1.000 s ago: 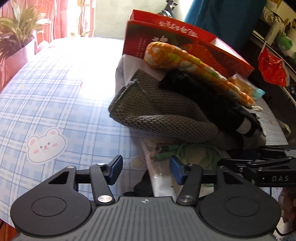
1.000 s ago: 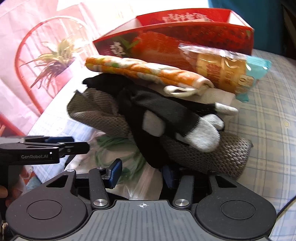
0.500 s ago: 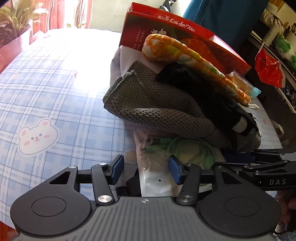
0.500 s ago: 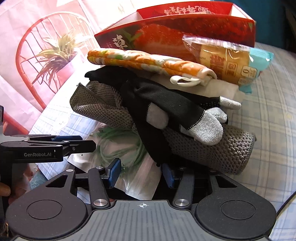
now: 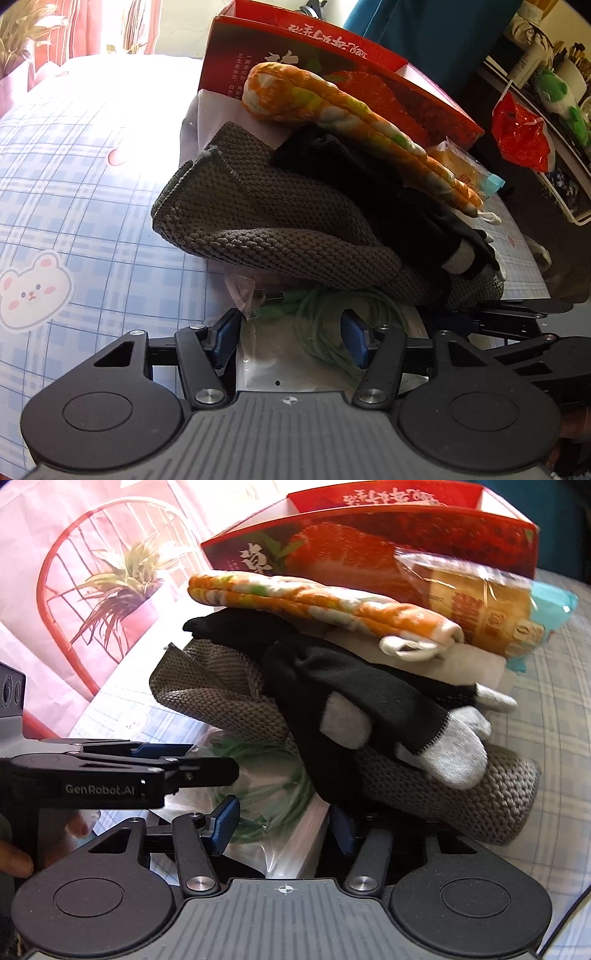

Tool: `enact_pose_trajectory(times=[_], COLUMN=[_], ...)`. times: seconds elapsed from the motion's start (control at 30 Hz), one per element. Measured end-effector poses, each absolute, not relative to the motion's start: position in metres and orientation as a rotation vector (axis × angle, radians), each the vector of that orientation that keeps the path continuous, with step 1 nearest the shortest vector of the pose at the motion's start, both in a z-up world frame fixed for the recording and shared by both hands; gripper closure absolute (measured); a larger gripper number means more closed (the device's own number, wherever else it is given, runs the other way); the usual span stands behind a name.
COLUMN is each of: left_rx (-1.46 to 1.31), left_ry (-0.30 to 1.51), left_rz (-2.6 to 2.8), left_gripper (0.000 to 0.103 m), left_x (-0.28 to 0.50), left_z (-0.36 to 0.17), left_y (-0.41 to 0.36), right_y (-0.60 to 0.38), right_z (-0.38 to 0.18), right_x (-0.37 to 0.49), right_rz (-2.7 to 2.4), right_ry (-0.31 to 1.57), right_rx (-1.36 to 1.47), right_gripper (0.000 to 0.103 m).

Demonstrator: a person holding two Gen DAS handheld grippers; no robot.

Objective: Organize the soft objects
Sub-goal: 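Grasp the clear bag of green cables with the left tool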

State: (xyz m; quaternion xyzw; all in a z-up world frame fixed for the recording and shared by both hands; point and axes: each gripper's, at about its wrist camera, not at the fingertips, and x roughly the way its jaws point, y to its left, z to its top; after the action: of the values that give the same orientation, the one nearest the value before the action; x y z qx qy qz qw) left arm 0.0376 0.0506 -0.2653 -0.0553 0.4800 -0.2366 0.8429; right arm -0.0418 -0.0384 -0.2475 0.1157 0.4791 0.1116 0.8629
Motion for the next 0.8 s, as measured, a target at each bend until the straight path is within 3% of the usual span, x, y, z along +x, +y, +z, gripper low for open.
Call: enact_pose_trajectory(times=[0.6,0.8], left_rx=[-0.139,-0.144], left_ry=[0.929,0.892], left_rz=[-0.511,-0.563], left_gripper=[0.044,0.048], left_x=[0.021,0.012], left_z=[-0.229,-0.213], left_y=[0.053,0.049], right_y=[-0.045,-0.037], right_z=[-0.227,-0.207], right_x=[-0.051,-0.057], right_rz=[0.259,0.328], right_ry=[0.957,0.901], right_rx=[0.282,0.245], right_gripper=[0.056,0.065])
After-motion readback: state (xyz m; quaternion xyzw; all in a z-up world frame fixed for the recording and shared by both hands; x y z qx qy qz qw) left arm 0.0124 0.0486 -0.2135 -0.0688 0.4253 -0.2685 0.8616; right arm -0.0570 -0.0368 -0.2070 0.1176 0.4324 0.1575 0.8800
